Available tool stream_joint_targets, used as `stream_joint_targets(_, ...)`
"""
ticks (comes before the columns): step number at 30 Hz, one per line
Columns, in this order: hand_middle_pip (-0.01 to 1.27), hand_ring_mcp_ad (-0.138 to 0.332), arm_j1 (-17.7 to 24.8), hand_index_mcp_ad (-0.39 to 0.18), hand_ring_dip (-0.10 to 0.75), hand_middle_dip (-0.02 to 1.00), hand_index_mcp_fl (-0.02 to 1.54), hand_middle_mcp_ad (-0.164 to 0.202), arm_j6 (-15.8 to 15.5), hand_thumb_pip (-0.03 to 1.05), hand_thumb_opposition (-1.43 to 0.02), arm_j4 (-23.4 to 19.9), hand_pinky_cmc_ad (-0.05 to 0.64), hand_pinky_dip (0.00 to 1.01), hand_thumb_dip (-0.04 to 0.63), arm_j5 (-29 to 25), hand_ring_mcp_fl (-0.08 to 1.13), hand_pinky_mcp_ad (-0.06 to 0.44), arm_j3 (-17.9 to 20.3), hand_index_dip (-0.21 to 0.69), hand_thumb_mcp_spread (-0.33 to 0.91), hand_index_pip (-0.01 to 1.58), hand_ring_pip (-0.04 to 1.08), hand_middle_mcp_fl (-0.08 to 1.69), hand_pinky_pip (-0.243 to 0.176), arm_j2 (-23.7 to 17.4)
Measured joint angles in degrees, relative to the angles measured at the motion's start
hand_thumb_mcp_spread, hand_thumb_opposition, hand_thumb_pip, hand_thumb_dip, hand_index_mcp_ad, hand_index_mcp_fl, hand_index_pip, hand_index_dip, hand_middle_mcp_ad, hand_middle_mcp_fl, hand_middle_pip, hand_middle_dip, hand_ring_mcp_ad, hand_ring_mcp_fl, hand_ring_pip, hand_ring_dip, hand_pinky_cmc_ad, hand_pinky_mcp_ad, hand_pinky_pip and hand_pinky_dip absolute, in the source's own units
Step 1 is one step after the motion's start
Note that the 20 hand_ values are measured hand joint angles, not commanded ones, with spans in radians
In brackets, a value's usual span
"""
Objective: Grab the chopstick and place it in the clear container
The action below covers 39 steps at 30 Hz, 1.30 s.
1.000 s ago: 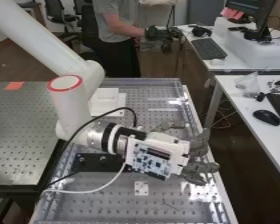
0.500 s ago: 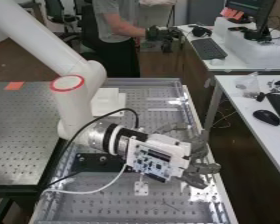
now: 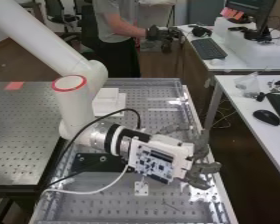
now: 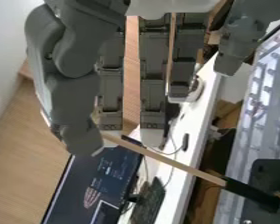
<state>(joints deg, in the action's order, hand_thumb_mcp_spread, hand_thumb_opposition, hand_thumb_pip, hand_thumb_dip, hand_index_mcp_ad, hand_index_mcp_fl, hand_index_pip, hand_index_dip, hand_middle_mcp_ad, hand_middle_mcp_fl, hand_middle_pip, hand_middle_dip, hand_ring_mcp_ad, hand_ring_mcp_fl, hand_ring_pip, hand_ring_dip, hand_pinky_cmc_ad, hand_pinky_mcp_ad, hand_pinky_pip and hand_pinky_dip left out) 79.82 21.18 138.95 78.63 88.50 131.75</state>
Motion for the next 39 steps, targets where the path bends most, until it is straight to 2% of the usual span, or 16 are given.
stream_joint_targets(6,0.14,0.072,-0.02,-0.227,0.417,0.80,0.85,0.073,0.13,0.35,-0.88,-0.16,0.379,0.16,0.340,-0.32,0.44,0.316,0.14,0.347,0.66,0.60,0.10,0.99,-0.030,0.05)
stream_joint_targets(10,0.14,0.068,0.01,-0.271,0.419,0.80,0.92,0.075,0.07,0.36,-0.94,-0.24,0.379,0.16,0.340,-0.76,0.46,0.316,0.21,0.365,0.72,0.70,0.10,1.01,-0.030,0.03)
stream_joint_targets(20,0.18,0.068,0.08,-0.274,0.428,0.80,0.93,0.075,-0.11,0.36,-0.97,-0.31,0.379,0.16,0.340,-0.93,0.51,0.316,0.38,0.372,0.75,0.71,0.12,1.15,-0.019,-0.08)
stream_joint_targets(22,0.20,0.066,0.06,-0.269,0.428,0.80,0.96,0.051,-0.22,0.36,-0.97,-0.40,0.374,0.16,0.340,-0.78,0.52,0.316,0.38,0.372,0.78,0.71,0.12,1.18,-0.021,-0.10)
stream_joint_targets(27,0.20,0.070,0.13,-0.267,0.429,0.81,1.00,0.047,-0.93,0.37,-1.00,-0.27,0.379,0.15,0.335,-0.65,0.53,0.312,-0.08,0.372,0.78,0.70,0.12,1.20,-0.017,-0.08)
stream_joint_targets(29,0.20,0.066,0.16,-0.271,0.429,0.82,1.01,0.021,-1.08,0.38,-1.02,-0.27,0.379,0.15,0.333,-0.70,0.54,0.312,-0.20,0.372,0.77,0.69,0.12,1.20,-0.017,-0.04)
stream_joint_targets(34,0.20,0.072,0.21,-0.230,0.429,0.81,1.04,-0.035,-1.51,0.38,-1.02,-0.15,0.377,0.15,0.332,-0.91,0.54,0.311,-0.38,0.372,0.79,0.65,0.12,1.22,-0.017,0.05)
stream_joint_targets(39,0.20,0.066,0.25,-0.199,0.436,0.82,1.05,-0.061,-1.89,0.38,-1.03,-0.02,0.380,0.15,0.332,-0.88,0.57,0.314,-0.70,0.377,0.80,0.63,0.12,1.22,-0.016,0.16)
